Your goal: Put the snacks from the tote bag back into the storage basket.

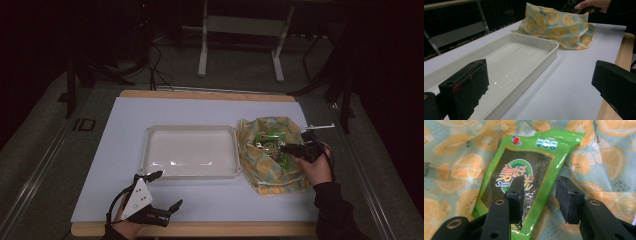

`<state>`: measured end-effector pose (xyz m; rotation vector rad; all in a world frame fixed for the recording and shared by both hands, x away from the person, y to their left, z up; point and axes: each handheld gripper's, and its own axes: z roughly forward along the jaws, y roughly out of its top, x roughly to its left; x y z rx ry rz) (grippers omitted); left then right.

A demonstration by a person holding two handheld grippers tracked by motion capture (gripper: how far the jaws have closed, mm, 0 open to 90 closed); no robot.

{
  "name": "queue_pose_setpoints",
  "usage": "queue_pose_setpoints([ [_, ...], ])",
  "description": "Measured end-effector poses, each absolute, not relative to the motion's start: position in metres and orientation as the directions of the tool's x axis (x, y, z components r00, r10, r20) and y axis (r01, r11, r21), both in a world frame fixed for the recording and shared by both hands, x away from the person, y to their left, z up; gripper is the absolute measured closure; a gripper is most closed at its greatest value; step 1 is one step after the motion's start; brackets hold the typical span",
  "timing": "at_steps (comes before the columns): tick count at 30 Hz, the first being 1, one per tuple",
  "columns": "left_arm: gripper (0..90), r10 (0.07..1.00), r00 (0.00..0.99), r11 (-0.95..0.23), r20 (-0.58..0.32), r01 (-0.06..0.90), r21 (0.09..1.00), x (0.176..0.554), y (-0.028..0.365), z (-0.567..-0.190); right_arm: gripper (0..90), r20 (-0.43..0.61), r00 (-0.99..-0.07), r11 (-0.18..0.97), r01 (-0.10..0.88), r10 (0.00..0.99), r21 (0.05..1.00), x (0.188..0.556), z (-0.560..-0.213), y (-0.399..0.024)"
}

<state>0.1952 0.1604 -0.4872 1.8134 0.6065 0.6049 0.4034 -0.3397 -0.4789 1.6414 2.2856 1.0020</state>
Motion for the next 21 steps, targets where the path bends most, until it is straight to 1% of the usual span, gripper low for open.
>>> queue_pose_setpoints([
  [3,1.5,0.661,0.741,-0.294,0.117,0.113,0.949,0.195,0.160,-0.487,58.5,0.256,-0.381,0.170,0.791,0.888,0.588,0.405,-0.481,-0.341],
  [7,1.5,0.659,0.742,-0.299,0.124,0.108,0.948,0.195,0.159,-0.487,63.4,0.285,-0.367,0.152,0.809,0.886,0.567,0.409,-0.486,-0.341],
  [10,1.5,0.660,0.741,-0.299,0.123,0.109,0.948,0.195,0.159,-0.487,64.3,0.299,-0.360,0.153,0.826,0.884,0.543,0.412,-0.491,-0.341],
  [14,1.5,0.662,0.737,-0.308,0.135,0.103,0.946,0.195,0.159,-0.488,65.0,0.311,-0.369,0.168,0.838,0.876,0.519,0.414,-0.496,-0.340],
  [21,1.5,0.660,0.738,-0.317,0.142,0.102,0.943,0.195,0.158,-0.488,70.1,0.311,-0.381,0.201,0.853,0.871,0.483,0.416,-0.504,-0.333],
])
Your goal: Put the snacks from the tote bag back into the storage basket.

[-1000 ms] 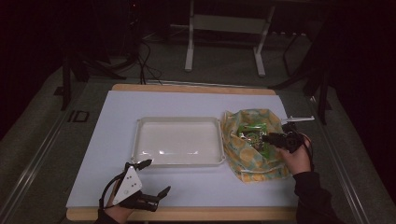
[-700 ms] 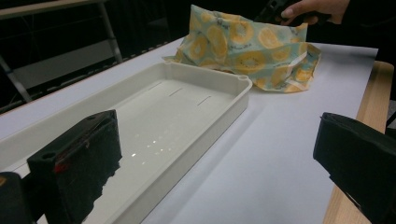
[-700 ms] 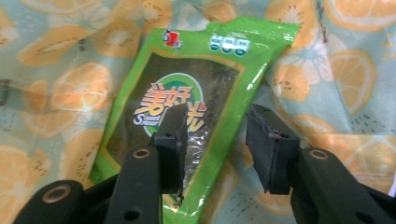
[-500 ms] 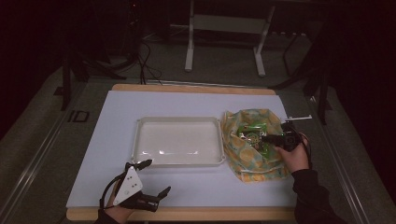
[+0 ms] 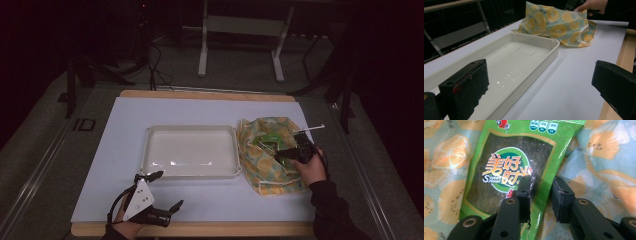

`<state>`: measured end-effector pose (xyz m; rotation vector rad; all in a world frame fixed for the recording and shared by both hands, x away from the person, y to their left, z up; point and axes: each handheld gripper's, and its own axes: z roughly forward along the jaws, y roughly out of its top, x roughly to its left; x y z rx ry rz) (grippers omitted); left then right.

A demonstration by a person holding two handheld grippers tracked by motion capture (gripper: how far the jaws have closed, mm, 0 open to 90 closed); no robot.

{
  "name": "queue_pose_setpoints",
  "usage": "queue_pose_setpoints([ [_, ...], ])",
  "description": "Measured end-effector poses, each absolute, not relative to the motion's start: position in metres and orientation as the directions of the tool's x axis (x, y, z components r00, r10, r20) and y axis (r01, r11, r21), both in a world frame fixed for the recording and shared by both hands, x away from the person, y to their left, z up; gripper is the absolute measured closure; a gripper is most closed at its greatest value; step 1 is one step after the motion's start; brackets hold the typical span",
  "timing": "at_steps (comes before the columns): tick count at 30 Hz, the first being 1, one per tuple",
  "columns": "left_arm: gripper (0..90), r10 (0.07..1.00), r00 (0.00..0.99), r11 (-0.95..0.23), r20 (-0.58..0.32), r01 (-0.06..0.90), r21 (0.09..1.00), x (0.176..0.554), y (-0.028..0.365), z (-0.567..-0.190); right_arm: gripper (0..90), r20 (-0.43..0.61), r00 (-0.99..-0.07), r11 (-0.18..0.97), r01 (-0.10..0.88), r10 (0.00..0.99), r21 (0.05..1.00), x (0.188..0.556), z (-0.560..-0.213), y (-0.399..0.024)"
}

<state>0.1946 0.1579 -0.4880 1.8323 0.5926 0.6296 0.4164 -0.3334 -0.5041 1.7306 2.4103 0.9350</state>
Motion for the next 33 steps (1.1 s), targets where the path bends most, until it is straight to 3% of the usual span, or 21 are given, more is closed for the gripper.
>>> queue_pose_setpoints([
  [5,1.5,0.658,0.737,-0.327,0.151,0.099,0.940,0.195,0.157,-0.488,73.8,0.284,-0.391,0.221,0.847,0.875,0.484,0.416,-0.505,-0.329],
  [10,1.5,0.658,0.737,-0.329,0.154,0.098,0.939,0.195,0.157,-0.488,85.6,0.288,-0.373,0.218,0.865,0.882,0.453,0.417,-0.503,-0.325],
  [16,1.5,0.660,0.735,-0.328,0.154,0.098,0.939,0.195,0.157,-0.488,88.4,0.348,-0.335,0.148,0.872,0.876,0.467,0.414,-0.500,-0.329],
  [33,1.5,0.658,0.736,-0.336,0.162,0.094,0.937,0.194,0.157,-0.488,89.1,0.336,-0.344,0.096,0.810,0.877,0.578,0.396,-0.467,-0.341],
])
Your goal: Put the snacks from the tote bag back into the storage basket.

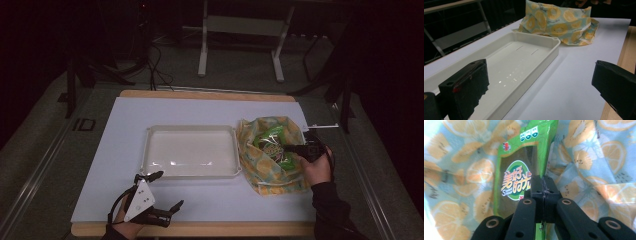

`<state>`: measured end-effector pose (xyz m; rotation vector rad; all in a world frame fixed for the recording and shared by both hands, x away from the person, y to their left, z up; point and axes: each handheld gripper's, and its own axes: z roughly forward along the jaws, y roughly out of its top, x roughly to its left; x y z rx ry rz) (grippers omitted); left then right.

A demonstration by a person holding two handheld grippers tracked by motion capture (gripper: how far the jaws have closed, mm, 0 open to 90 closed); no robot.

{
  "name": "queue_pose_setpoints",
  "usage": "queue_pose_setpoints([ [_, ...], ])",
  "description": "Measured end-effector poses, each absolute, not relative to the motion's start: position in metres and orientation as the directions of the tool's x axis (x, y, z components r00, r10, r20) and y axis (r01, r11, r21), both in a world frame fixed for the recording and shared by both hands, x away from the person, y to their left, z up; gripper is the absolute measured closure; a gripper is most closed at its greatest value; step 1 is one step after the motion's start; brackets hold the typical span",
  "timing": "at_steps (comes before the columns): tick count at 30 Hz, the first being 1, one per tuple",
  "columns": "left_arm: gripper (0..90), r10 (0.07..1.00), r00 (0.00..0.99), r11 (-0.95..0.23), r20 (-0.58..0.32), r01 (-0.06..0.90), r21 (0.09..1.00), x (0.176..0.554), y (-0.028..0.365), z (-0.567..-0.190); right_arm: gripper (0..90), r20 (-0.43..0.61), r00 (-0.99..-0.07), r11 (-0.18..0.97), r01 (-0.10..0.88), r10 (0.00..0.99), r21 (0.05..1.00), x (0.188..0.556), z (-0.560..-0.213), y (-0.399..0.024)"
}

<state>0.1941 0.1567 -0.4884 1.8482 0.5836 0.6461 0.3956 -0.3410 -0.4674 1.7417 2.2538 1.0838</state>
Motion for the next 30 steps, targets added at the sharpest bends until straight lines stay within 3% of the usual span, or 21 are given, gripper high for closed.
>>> queue_pose_setpoints([
  [30,1.5,0.659,0.736,-0.323,0.155,0.091,0.942,0.194,0.157,-0.488,89.0,0.372,-0.275,-0.028,0.770,0.887,0.638,0.372,-0.440,-0.381],
])
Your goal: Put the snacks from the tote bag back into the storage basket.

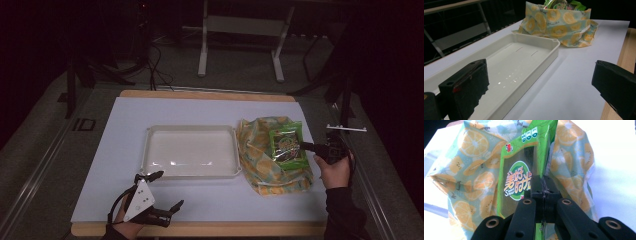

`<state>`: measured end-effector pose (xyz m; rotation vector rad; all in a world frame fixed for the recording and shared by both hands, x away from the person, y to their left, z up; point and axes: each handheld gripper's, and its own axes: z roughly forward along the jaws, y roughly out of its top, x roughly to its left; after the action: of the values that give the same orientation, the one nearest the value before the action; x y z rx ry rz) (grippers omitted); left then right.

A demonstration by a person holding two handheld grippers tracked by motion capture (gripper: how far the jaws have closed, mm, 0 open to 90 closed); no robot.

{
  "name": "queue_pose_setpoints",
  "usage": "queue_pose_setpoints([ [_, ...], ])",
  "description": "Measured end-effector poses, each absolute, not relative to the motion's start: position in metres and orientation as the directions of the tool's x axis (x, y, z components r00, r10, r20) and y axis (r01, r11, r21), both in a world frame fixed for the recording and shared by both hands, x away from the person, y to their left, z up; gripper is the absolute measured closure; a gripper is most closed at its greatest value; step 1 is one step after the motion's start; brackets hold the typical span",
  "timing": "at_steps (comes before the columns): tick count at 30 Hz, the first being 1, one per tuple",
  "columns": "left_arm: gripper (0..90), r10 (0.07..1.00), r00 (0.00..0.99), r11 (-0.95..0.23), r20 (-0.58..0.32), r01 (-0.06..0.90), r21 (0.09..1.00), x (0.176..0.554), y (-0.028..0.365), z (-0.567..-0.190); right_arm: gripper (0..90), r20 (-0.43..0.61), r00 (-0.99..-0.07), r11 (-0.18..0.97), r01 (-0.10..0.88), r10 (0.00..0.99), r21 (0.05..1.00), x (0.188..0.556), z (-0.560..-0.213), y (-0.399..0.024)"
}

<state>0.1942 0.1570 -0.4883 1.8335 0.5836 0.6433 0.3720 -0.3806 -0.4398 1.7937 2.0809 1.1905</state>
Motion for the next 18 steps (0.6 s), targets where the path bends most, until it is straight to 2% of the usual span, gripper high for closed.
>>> queue_pose_setpoints([
  [18,1.5,0.658,0.737,-0.326,0.157,0.090,0.941,0.194,0.157,-0.488,89.1,0.389,-0.252,-0.083,0.740,0.886,0.668,0.358,-0.420,-0.399],
])
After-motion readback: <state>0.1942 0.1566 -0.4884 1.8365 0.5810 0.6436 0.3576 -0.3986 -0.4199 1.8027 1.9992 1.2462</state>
